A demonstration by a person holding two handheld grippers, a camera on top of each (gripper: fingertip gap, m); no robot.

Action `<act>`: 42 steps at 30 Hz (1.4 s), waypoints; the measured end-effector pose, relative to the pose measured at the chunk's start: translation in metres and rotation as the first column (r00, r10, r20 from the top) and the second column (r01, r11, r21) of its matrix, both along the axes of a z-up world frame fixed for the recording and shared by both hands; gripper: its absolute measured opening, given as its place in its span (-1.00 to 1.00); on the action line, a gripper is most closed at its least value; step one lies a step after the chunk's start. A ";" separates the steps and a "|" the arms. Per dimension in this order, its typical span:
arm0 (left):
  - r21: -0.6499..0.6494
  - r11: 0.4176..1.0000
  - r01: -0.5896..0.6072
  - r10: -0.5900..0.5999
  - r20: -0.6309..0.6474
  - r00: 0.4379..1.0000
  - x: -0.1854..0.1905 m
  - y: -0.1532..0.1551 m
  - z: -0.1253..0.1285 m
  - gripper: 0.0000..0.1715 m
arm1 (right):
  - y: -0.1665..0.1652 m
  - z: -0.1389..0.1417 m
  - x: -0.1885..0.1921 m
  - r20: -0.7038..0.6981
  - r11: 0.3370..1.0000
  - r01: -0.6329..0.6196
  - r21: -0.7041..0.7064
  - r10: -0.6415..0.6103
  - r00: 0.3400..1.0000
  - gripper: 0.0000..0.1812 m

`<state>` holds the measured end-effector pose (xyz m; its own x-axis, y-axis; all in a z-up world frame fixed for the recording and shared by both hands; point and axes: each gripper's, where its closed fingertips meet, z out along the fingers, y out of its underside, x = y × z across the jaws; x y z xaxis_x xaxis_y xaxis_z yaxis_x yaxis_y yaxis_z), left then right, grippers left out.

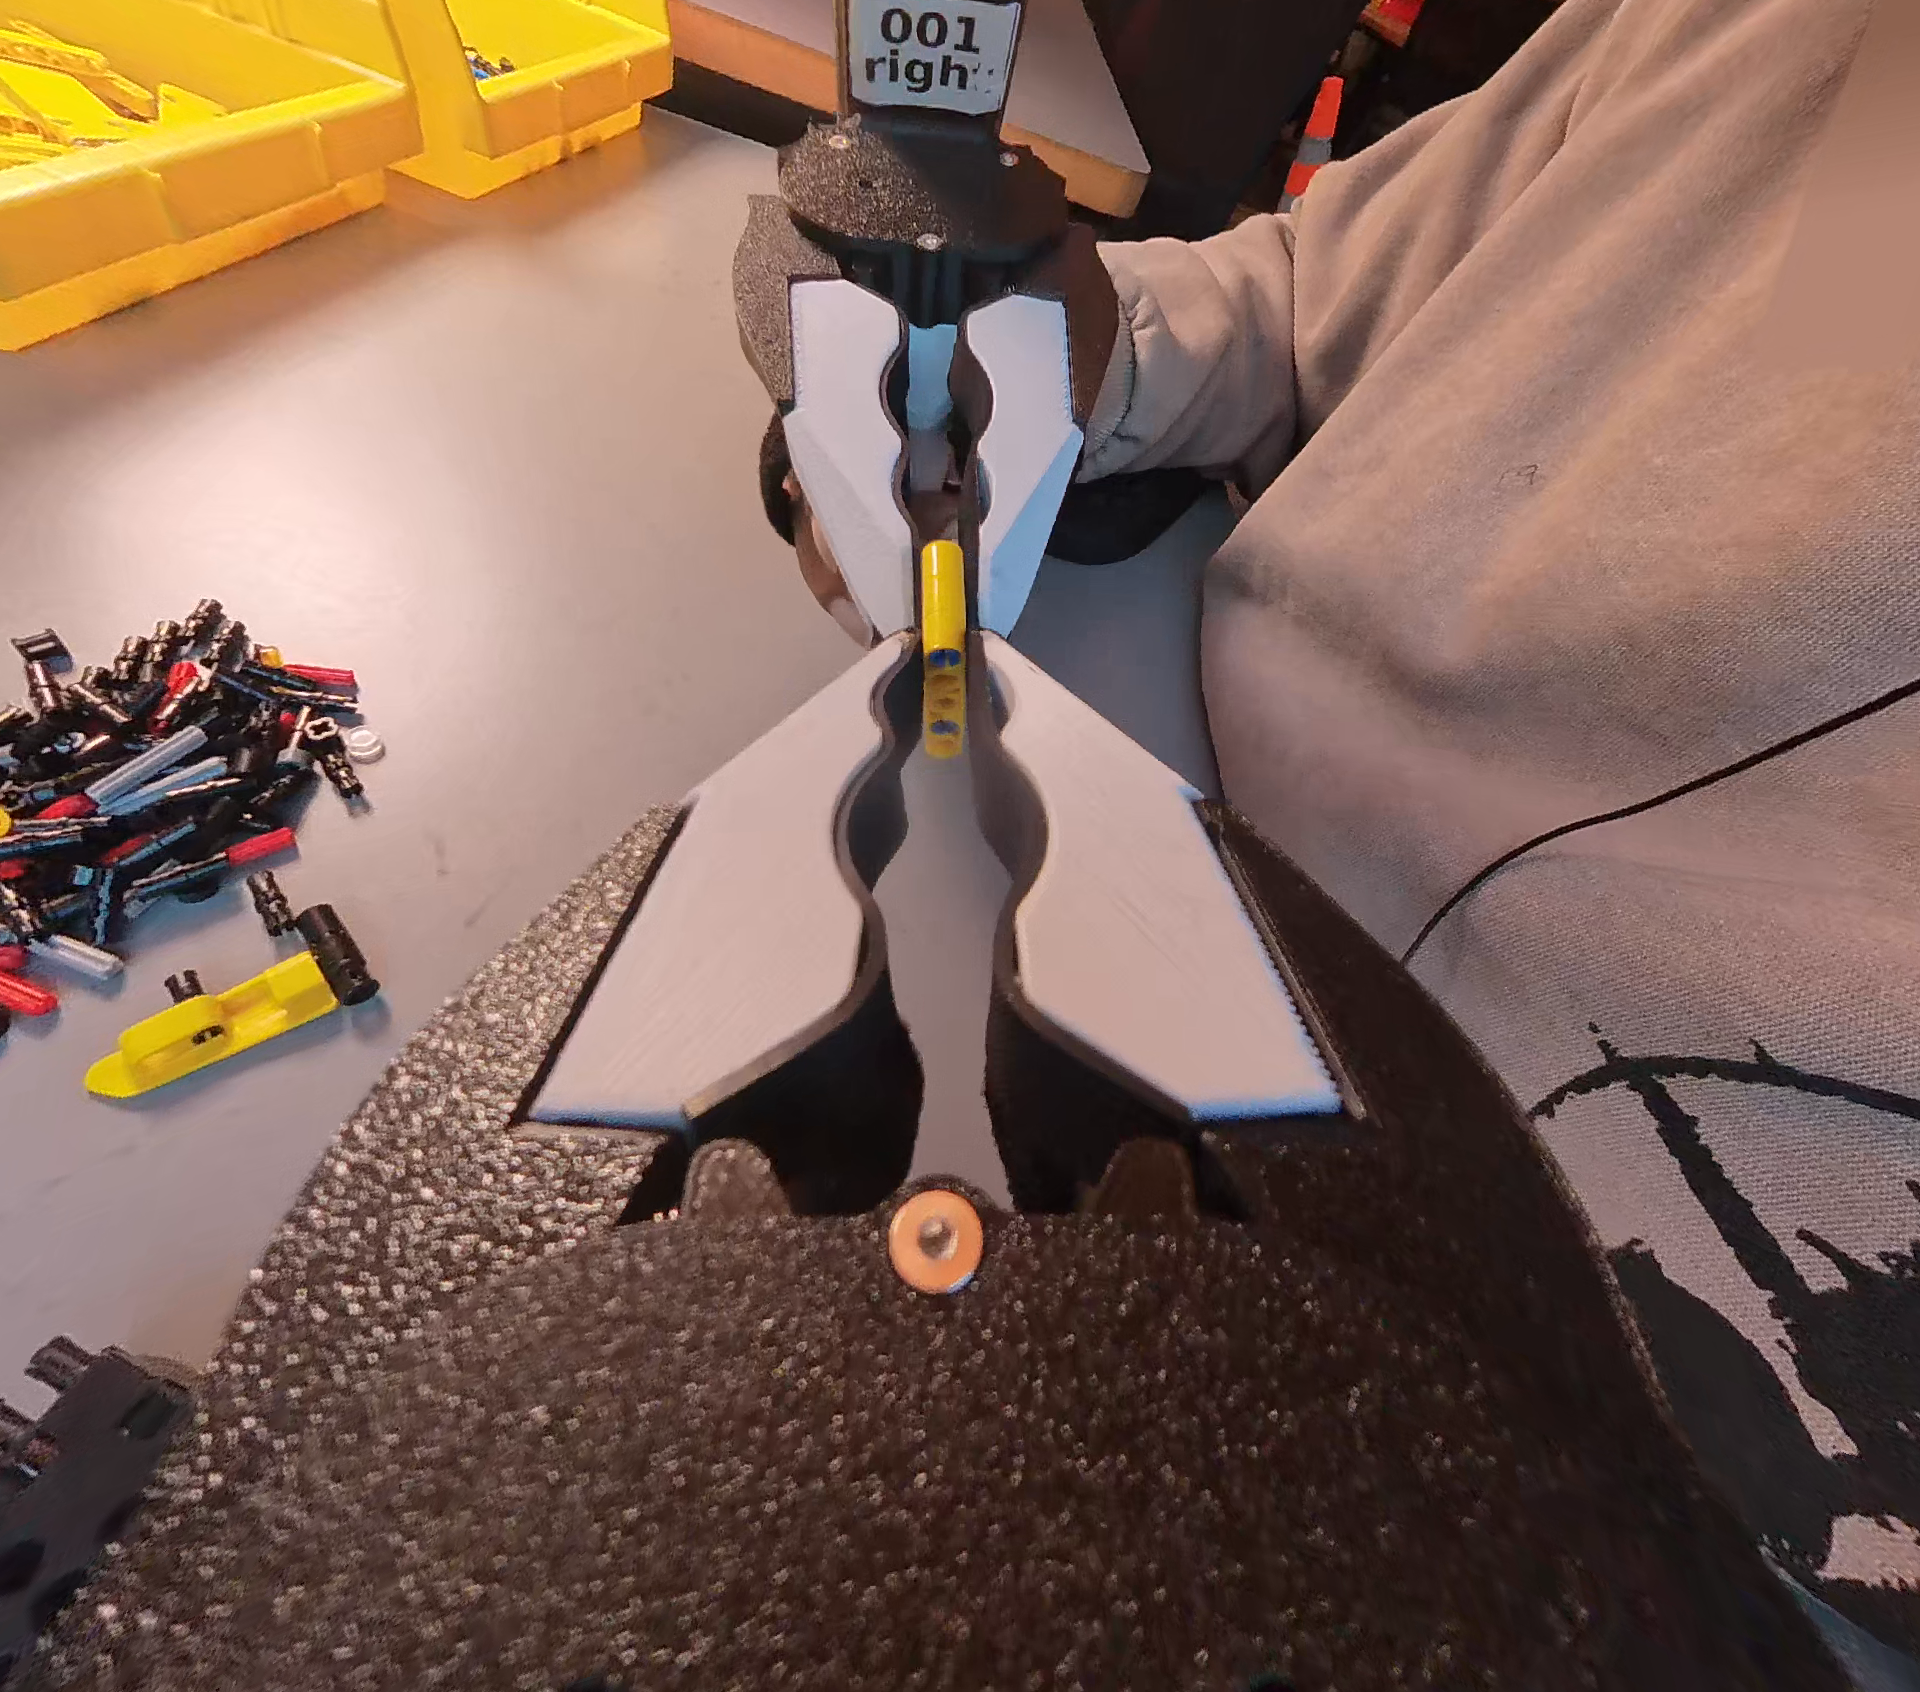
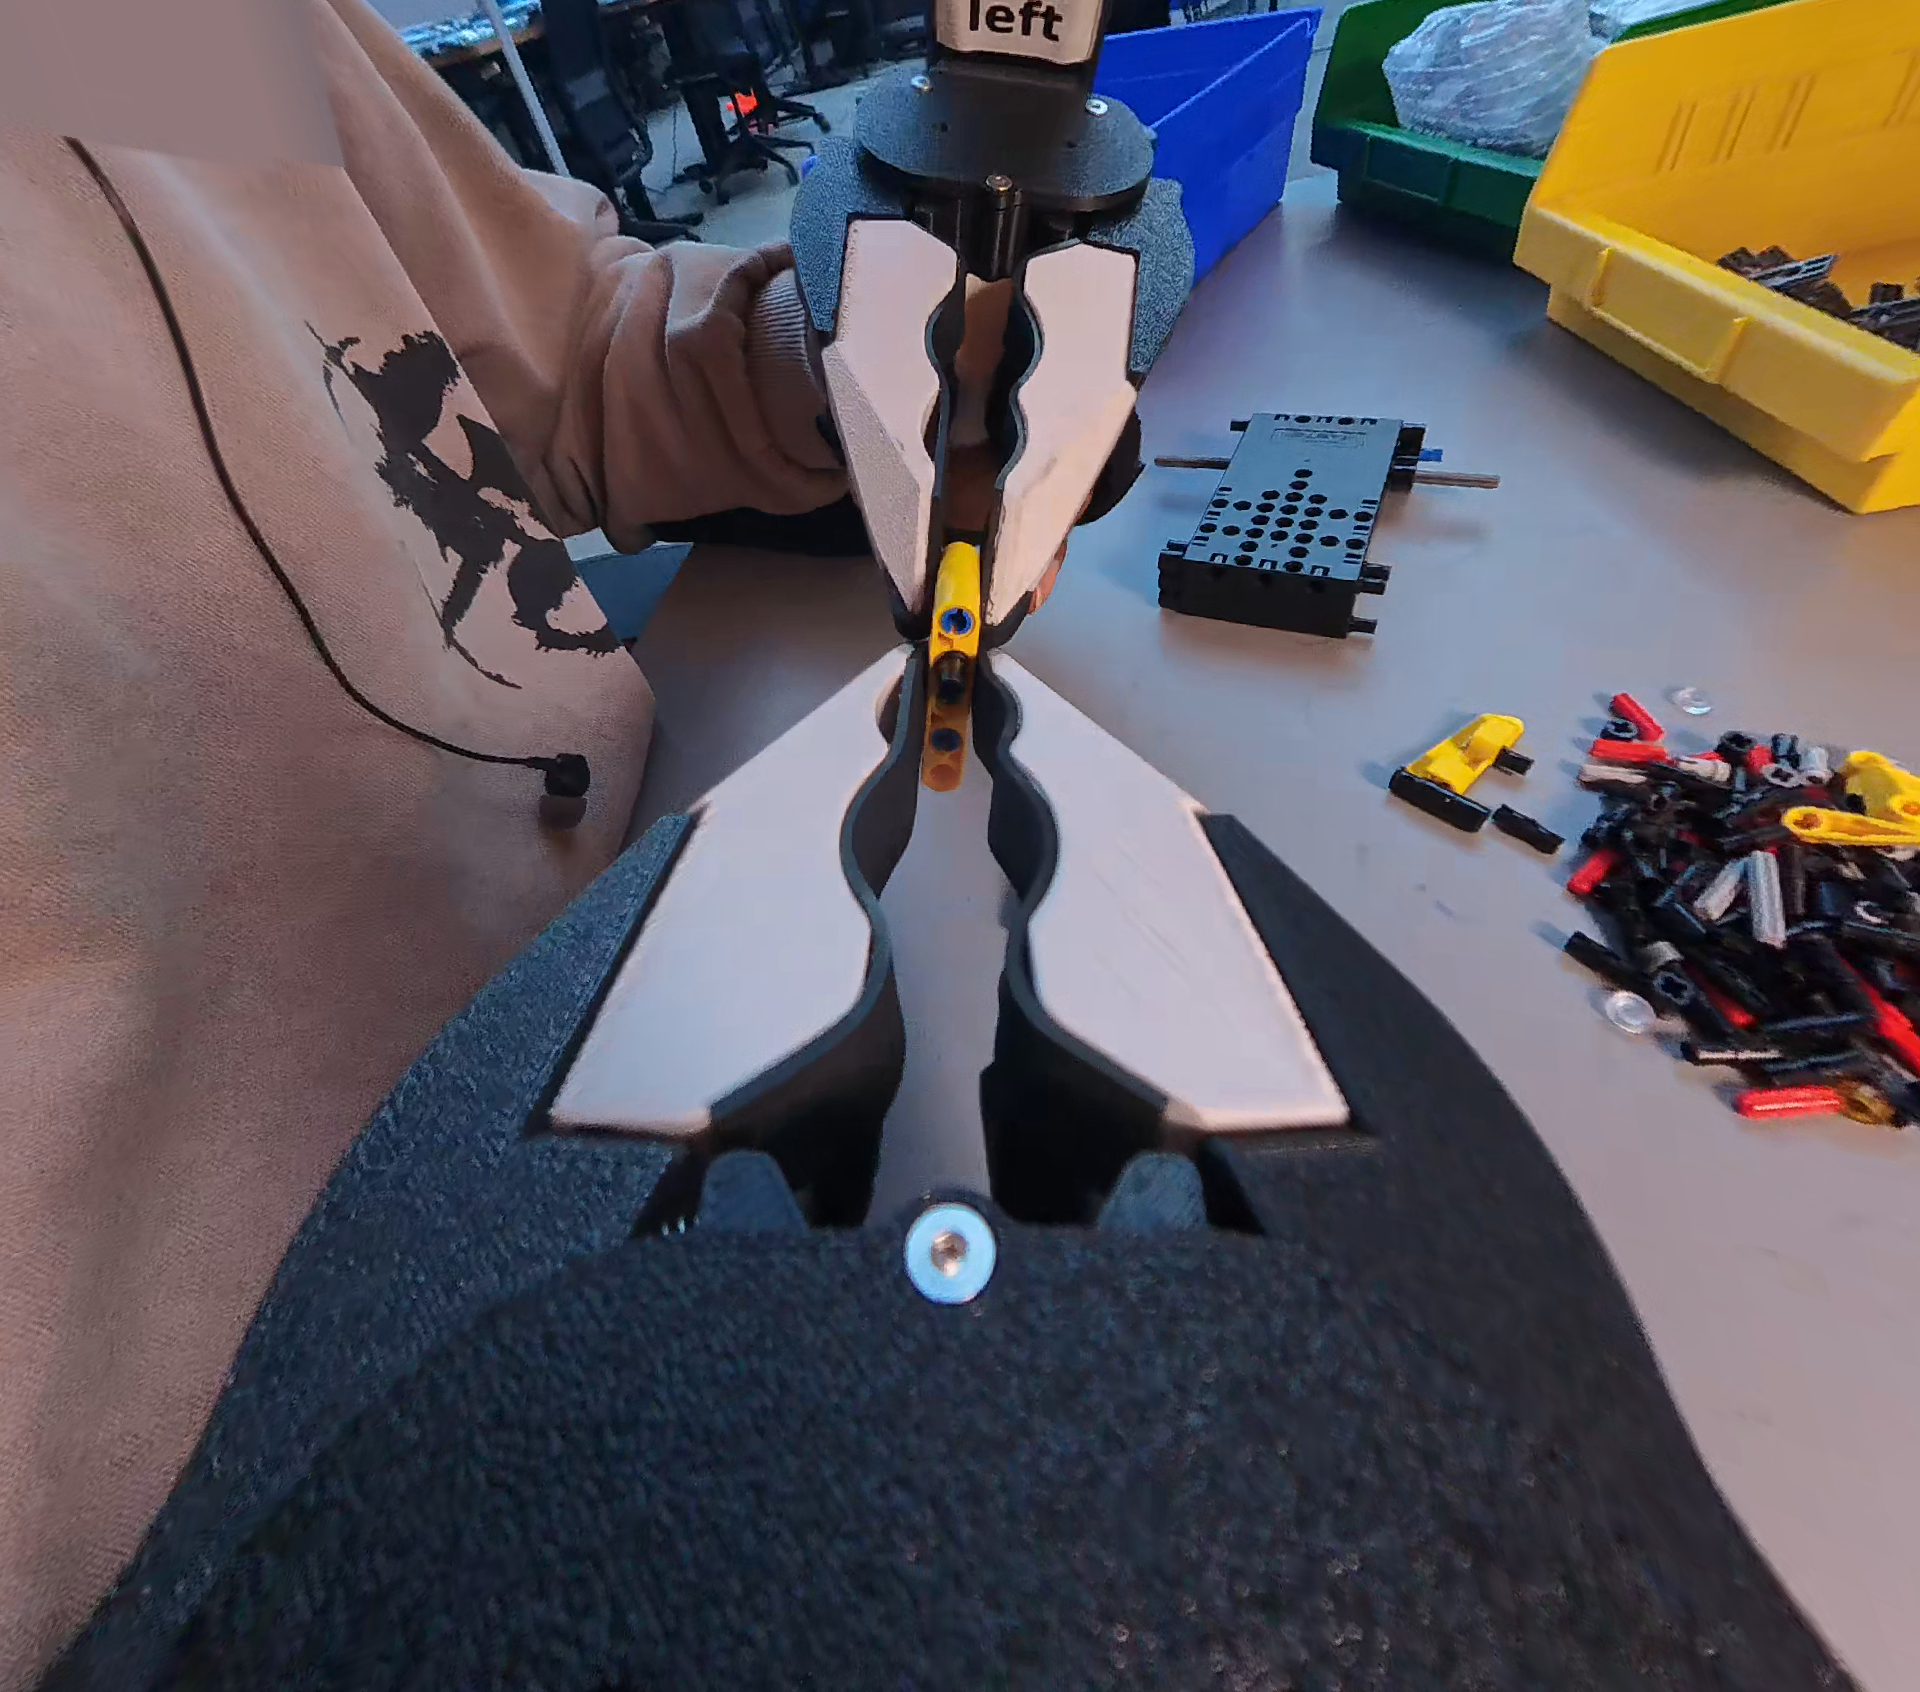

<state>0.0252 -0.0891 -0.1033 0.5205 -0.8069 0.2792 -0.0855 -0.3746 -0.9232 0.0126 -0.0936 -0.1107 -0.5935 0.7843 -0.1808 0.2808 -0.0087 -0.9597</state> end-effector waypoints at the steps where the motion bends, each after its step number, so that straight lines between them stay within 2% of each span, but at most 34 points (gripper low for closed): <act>1: 0.010 1.000 -0.002 0.002 0.003 1.000 -0.001 0.000 0.003 -0.92 | 0.000 0.003 0.000 -0.012 1.000 0.007 -0.007 -0.007 1.000 -0.93; 3: 0.041 0.999 -0.021 0.022 -0.014 1.000 -0.002 0.001 0.004 -0.92 | 0.002 0.007 -0.001 -0.021 0.998 0.014 -0.055 -0.015 1.000 -0.94; 22: 0.051 0.998 -0.023 0.019 0.074 0.997 0.001 -0.003 0.016 -0.92 | 0.014 0.038 0.018 -0.111 0.993 -0.007 -0.118 -0.006 0.994 -0.95; 23: 0.035 0.999 -0.034 0.033 0.039 0.999 -0.006 -0.003 0.008 -0.92 | 0.019 0.044 0.020 -0.128 0.989 0.004 -0.145 -0.023 0.992 -0.95; 24: 0.017 0.997 -0.077 0.077 0.020 0.997 -0.020 -0.002 -0.002 -0.92 | 0.046 0.070 0.030 -0.204 0.960 0.030 -0.279 -0.090 0.975 -0.97; 25: -0.025 0.996 -0.086 0.087 0.071 0.994 -0.028 -0.005 -0.005 -0.92 | 0.070 0.081 0.037 -0.253 0.959 0.103 -0.264 -0.172 0.952 -1.00; 26: -0.042 0.996 -0.085 0.087 0.060 0.994 -0.028 -0.005 -0.010 -0.92 | 0.070 0.073 0.037 -0.233 0.972 0.131 -0.195 -0.176 0.956 -1.00; 28: -0.033 0.998 -0.046 0.047 0.017 0.999 -0.017 0.000 -0.012 -0.92 | 0.042 0.052 0.025 -0.187 0.988 0.098 -0.120 -0.120 0.975 -1.00; 29: -0.029 0.999 -0.038 0.038 0.004 0.999 -0.015 0.002 -0.011 -0.92 | 0.040 0.046 0.021 -0.172 0.990 0.100 -0.096 -0.115 0.978 -1.00; 32: -0.062 0.996 -0.068 0.066 -0.030 0.997 -0.020 0.006 -0.021 -0.92 | 0.062 0.025 0.015 -0.073 0.983 0.180 -0.039 -0.183 0.980 -1.00; 35: -0.078 0.995 -0.058 0.054 -0.057 0.997 -0.014 0.004 -0.030 -0.92 | 0.056 0.013 0.011 -0.052 0.981 0.192 0.015 -0.191 0.980 -1.00; 40: -0.066 0.996 -0.055 0.050 -0.073 0.996 -0.010 0.004 -0.033 -0.92 | 0.051 0.006 0.008 -0.016 0.987 0.161 -0.019 -0.161 0.987 -0.65; 42: -0.057 0.997 -0.047 0.043 -0.067 0.997 -0.008 0.004 -0.031 -0.92 | 0.047 -0.001 0.008 0.002 0.989 0.147 0.014 -0.147 0.989 -0.49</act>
<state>0.0174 -0.0852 -0.1348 0.5743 -0.7657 0.2895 -0.1268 -0.4326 -0.8926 0.0202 -0.0465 -0.1113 -0.4709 0.8656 -0.1704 0.2801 -0.0365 -0.9593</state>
